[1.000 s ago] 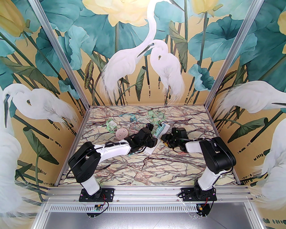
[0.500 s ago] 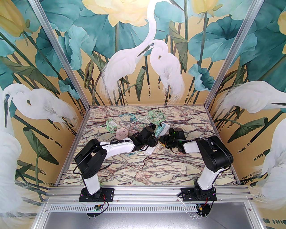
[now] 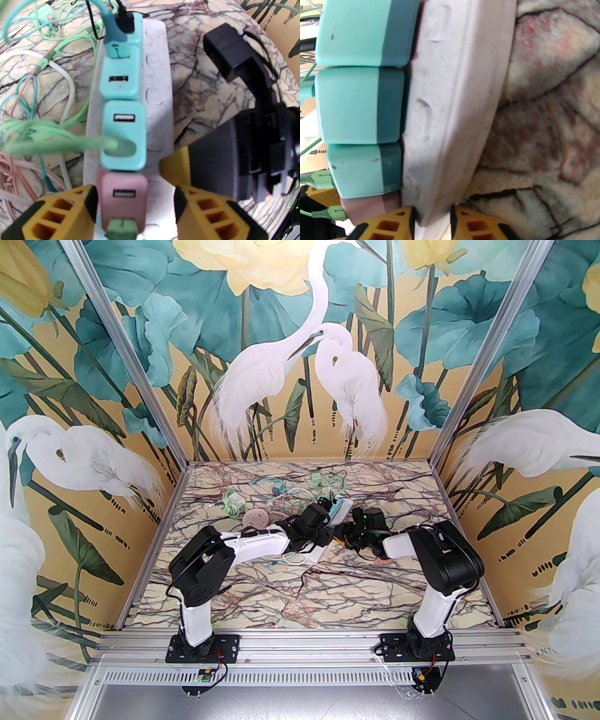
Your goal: Pull the plug off the socket
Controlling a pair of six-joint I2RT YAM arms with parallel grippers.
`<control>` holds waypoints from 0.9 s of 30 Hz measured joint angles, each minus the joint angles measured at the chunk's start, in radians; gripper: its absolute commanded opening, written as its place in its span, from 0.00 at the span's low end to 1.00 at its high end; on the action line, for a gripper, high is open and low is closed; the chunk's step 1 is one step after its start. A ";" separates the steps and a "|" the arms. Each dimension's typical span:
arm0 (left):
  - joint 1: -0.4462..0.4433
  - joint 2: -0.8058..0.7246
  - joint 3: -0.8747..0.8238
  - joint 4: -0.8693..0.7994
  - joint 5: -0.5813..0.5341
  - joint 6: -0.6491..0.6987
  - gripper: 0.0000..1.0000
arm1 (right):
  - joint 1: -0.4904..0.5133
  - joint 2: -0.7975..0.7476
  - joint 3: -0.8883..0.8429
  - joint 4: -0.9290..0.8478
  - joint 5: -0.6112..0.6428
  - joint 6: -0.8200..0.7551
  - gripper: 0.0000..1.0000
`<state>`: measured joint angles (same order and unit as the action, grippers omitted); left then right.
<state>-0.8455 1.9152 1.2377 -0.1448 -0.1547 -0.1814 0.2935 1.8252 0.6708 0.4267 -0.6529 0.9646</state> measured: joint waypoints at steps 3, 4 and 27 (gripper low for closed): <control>0.001 0.011 0.019 -0.016 -0.008 0.020 0.49 | 0.000 0.000 0.004 -0.008 0.000 0.000 0.33; 0.001 0.017 0.026 -0.021 -0.010 0.024 0.48 | 0.000 0.000 0.006 -0.011 0.000 0.000 0.33; 0.048 0.017 0.034 -0.045 0.065 0.004 0.21 | 0.001 0.000 0.047 -0.101 0.001 -0.026 0.36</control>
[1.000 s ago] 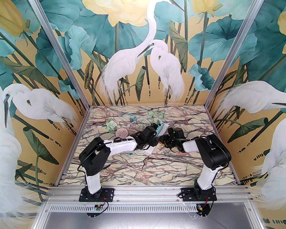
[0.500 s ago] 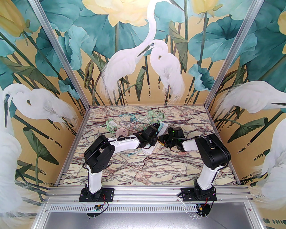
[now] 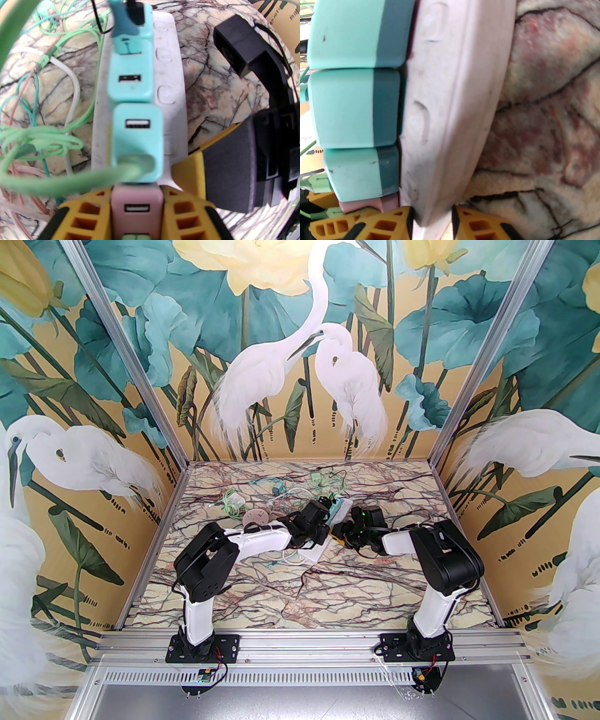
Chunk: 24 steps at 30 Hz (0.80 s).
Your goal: Pull the plug off the socket
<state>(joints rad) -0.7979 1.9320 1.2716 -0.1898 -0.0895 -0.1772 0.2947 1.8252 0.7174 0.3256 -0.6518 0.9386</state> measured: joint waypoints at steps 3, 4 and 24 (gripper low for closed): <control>0.013 -0.005 -0.001 -0.003 0.033 -0.013 0.21 | 0.001 0.000 0.003 -0.005 0.000 -0.001 0.36; 0.013 -0.008 -0.001 -0.005 0.034 -0.014 0.21 | 0.001 0.001 0.005 -0.008 0.000 -0.001 0.36; -0.052 -0.098 -0.001 -0.066 -0.189 0.040 0.22 | 0.003 0.004 0.024 -0.046 0.000 -0.019 0.37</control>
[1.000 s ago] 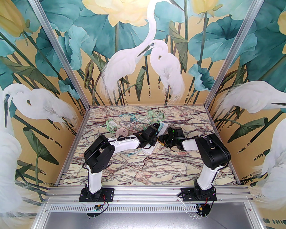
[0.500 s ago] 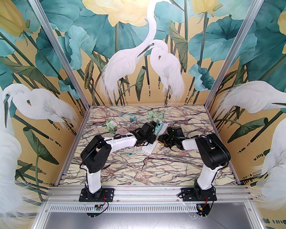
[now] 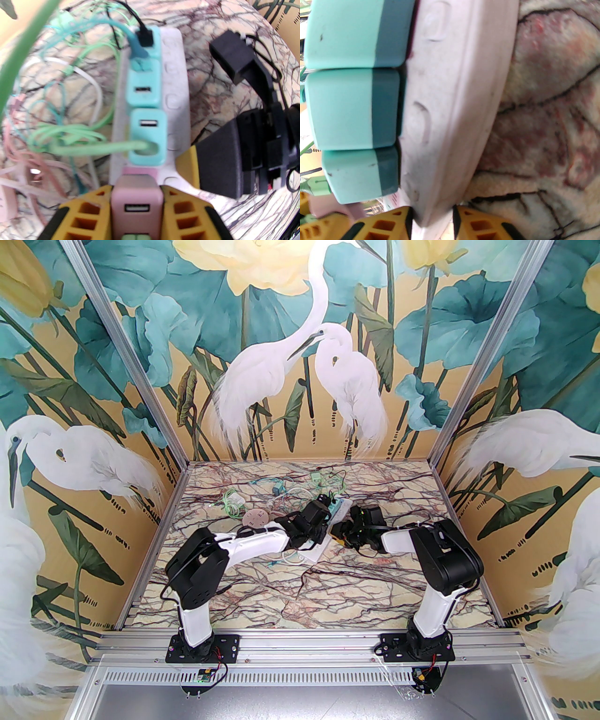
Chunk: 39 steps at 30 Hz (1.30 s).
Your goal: Pull the plug off the socket
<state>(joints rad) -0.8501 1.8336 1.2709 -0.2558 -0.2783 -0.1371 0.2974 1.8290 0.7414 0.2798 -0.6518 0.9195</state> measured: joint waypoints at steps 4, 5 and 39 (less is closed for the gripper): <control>0.013 -0.061 -0.004 -0.006 -0.039 0.008 0.22 | 0.000 0.000 0.000 0.000 0.000 0.000 0.37; 0.021 -0.077 -0.013 -0.006 -0.048 0.008 0.22 | 0.000 0.000 0.000 0.000 0.000 0.000 0.37; 0.228 -0.066 -0.241 -0.125 -0.243 -0.141 0.24 | 0.005 -0.004 0.000 -0.005 0.014 0.000 0.37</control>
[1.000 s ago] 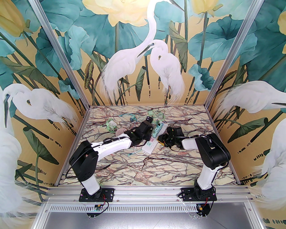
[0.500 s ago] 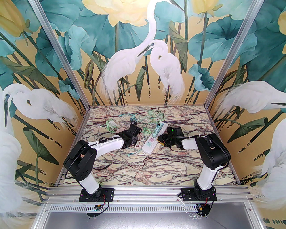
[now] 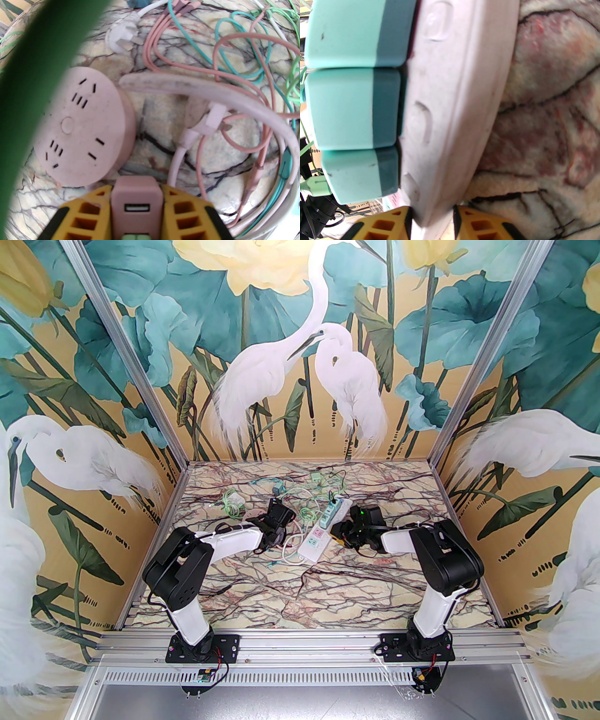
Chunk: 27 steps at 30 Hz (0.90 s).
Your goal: Pull the plug off the socket
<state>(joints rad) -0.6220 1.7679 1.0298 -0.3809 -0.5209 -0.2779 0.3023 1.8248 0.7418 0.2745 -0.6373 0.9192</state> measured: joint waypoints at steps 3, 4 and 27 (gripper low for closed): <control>0.000 -0.018 0.000 -0.059 -0.032 -0.032 0.24 | 0.000 0.000 0.000 -0.001 0.000 0.000 0.37; 0.000 -0.032 0.000 -0.082 -0.047 -0.049 0.24 | 0.000 0.000 0.000 -0.001 0.000 0.000 0.37; 0.000 -0.227 -0.199 -0.463 -0.031 -0.515 0.46 | 0.004 -0.004 0.000 -0.003 0.008 0.000 0.38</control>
<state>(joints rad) -0.6224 1.5414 0.8310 -0.8440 -0.5522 -0.7929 0.3061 1.8206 0.7414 0.2718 -0.6289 0.9192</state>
